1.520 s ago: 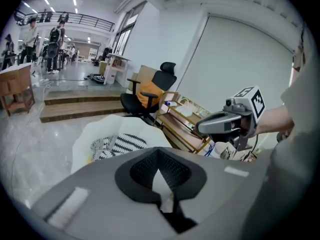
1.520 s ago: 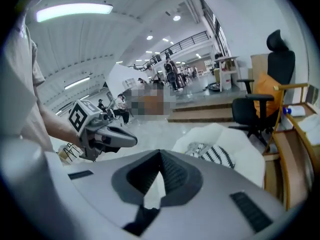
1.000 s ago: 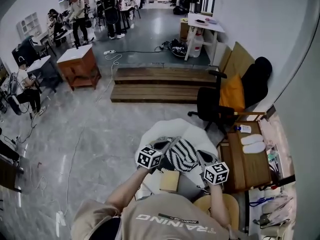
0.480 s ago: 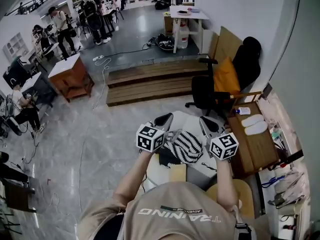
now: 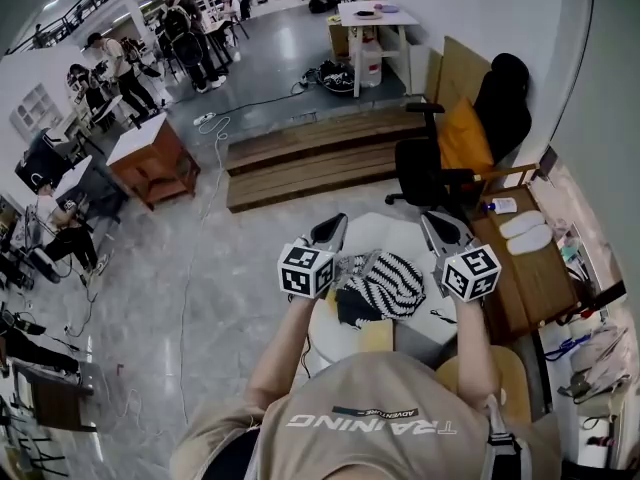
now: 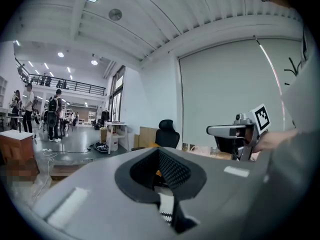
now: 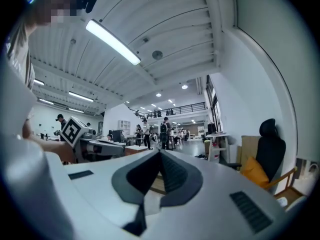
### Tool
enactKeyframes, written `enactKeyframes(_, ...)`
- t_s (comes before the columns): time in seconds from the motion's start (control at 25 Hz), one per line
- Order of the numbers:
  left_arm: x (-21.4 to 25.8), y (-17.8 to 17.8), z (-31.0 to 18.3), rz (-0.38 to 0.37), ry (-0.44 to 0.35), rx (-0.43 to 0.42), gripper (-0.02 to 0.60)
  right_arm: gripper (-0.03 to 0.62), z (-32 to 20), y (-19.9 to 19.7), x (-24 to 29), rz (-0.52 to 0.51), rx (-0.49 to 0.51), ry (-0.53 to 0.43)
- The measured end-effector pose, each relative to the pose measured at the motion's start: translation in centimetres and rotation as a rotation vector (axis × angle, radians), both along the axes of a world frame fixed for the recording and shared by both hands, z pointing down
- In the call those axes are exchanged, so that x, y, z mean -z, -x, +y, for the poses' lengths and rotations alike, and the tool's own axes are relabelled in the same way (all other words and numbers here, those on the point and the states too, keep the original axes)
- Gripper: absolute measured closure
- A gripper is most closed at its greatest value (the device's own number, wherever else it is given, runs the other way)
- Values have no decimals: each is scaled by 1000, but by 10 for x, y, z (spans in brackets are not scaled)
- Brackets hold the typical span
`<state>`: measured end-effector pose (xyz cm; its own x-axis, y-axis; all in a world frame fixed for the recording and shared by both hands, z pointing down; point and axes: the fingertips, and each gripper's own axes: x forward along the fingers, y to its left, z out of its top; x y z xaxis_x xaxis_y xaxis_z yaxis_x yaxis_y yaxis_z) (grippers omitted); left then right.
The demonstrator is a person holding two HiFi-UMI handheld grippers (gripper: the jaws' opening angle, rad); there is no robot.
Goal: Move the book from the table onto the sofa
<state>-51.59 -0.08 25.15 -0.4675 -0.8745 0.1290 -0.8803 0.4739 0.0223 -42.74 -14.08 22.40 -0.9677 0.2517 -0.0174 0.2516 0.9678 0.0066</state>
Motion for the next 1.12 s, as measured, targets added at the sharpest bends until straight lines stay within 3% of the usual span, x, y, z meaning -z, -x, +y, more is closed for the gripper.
enactKeyframes(0.16,-6,-2,-3,8,-8,4,576,589,1,2,-8,6,-7,-31)
enactKeyframes(0.68,-22,-14,-5,31,16,-9,576,589,4,-9,-28,29,-4,41)
enactKeyframes(1.12,-37,-25,1,69,34,8,576,589,2,-15,-31,42,-13,14)
